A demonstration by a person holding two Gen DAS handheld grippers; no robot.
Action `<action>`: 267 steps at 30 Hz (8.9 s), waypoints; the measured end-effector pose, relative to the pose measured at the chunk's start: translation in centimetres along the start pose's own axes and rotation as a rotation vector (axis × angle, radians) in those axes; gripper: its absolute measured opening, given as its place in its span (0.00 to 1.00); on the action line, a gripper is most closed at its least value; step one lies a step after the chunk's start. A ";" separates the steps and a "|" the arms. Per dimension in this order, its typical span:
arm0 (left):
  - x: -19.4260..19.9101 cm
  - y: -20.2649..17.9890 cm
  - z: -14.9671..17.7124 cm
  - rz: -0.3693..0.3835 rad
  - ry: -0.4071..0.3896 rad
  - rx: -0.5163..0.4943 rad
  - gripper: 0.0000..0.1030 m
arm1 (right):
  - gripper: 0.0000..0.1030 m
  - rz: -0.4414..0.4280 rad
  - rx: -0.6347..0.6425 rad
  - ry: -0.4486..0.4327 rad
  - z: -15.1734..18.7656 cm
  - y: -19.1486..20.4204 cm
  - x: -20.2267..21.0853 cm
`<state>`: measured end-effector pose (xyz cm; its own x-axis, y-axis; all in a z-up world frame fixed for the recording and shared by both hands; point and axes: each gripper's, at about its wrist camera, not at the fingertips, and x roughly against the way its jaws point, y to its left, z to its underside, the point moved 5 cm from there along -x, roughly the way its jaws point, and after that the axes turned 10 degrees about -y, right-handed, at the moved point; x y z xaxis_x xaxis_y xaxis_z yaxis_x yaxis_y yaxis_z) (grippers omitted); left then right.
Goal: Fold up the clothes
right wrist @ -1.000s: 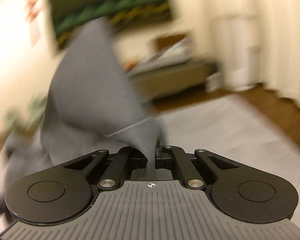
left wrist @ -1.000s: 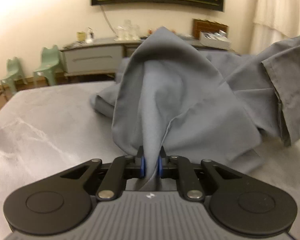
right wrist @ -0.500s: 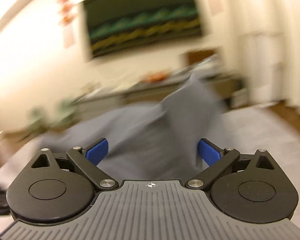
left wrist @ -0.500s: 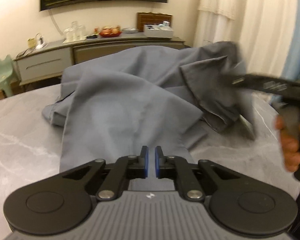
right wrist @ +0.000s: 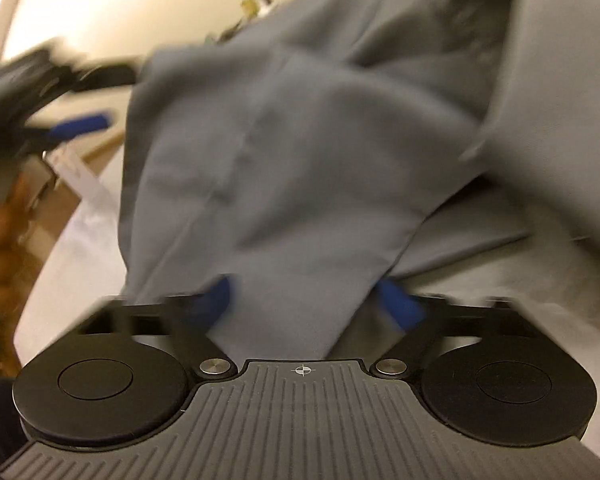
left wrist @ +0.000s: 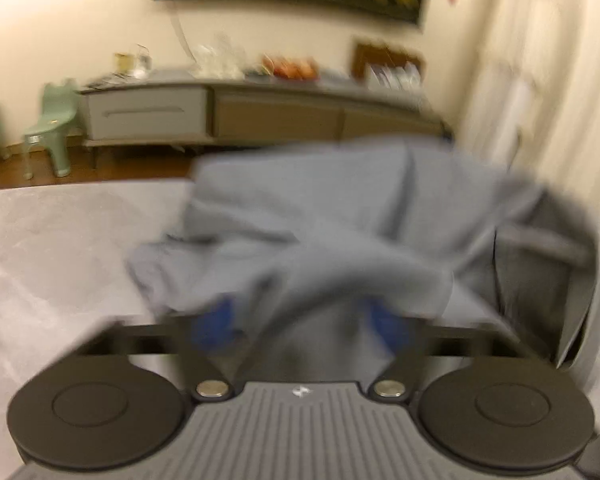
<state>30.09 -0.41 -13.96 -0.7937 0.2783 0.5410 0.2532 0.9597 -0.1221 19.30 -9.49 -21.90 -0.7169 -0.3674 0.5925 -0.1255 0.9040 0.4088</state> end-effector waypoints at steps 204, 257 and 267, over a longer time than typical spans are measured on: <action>19.7 22.7 3.1 -0.057 -0.245 0.526 0.10 | 0.02 0.386 0.317 -0.609 -18.5 -5.9 23.8; -2.2 27.6 -4.2 -0.308 0.006 0.497 0.12 | 0.28 1.088 0.246 -0.136 -23.3 -31.5 10.6; 10.2 27.8 -1.1 -0.096 -0.172 0.481 0.87 | 0.77 0.771 0.150 -0.305 -12.0 -23.8 15.3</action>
<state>29.68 29.09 -10.97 -0.8907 0.1520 0.4284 -0.0758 0.8796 -0.4696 19.57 -39.22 -14.25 -0.7904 0.4205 0.4456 0.4009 0.9049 -0.1429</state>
